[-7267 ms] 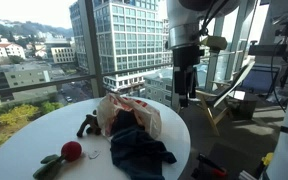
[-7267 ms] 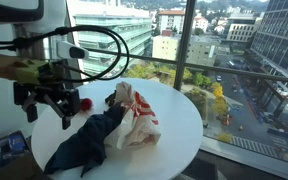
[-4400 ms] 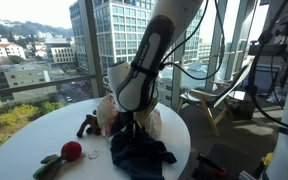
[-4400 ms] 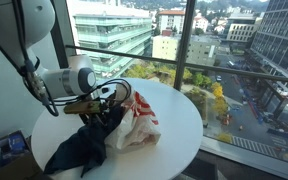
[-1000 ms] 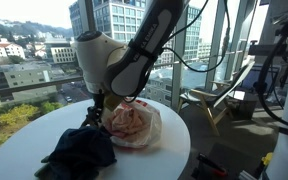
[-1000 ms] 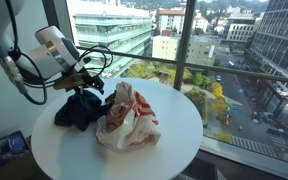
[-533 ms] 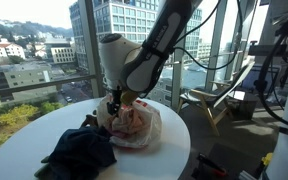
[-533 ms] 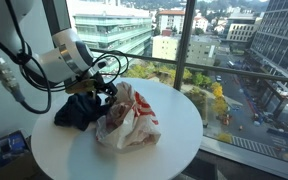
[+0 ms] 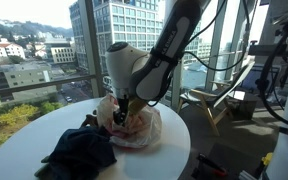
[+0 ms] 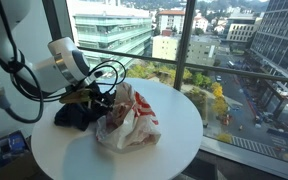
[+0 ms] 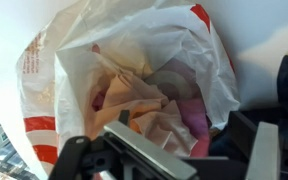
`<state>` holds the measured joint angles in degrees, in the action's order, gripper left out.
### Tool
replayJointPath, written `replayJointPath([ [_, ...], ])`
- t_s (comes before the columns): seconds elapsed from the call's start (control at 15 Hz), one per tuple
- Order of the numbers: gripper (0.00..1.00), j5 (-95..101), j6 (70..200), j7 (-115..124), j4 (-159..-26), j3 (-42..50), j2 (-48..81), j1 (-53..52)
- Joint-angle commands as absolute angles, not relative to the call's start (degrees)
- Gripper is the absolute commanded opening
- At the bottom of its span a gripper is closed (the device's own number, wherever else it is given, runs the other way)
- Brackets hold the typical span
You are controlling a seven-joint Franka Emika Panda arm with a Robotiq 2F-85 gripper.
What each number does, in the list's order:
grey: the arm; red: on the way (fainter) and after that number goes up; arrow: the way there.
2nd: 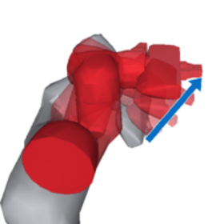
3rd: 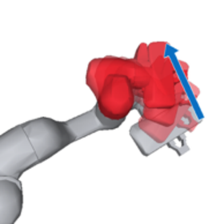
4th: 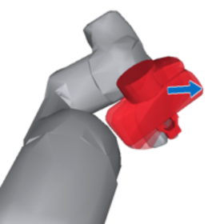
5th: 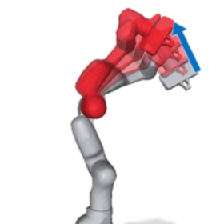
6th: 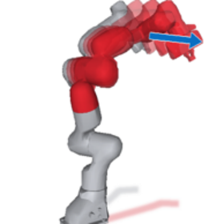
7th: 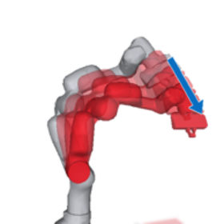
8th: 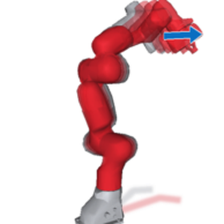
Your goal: Pick up the black shirt from the plastic and put it on the table, pick up the peach shirt from the plastic and put it on the table, pick up the pink shirt from the plastic and put it on the table, pick up the green apple toy from the plastic and put it on the table
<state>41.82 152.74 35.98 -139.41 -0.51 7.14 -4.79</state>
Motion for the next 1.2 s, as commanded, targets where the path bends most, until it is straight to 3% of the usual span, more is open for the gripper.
replayJointPath([
  [0.0,1.00,44.0,153.4,38.8,-136.2,0.7,9.4,-4.5],
  [0.6,1.00,41.5,152.5,37.1,-135.3,1.9,11.1,-5.5],
  [1.13,1.00,41.7,150.6,39.1,-125.4,4.7,20.3,-7.0],
])
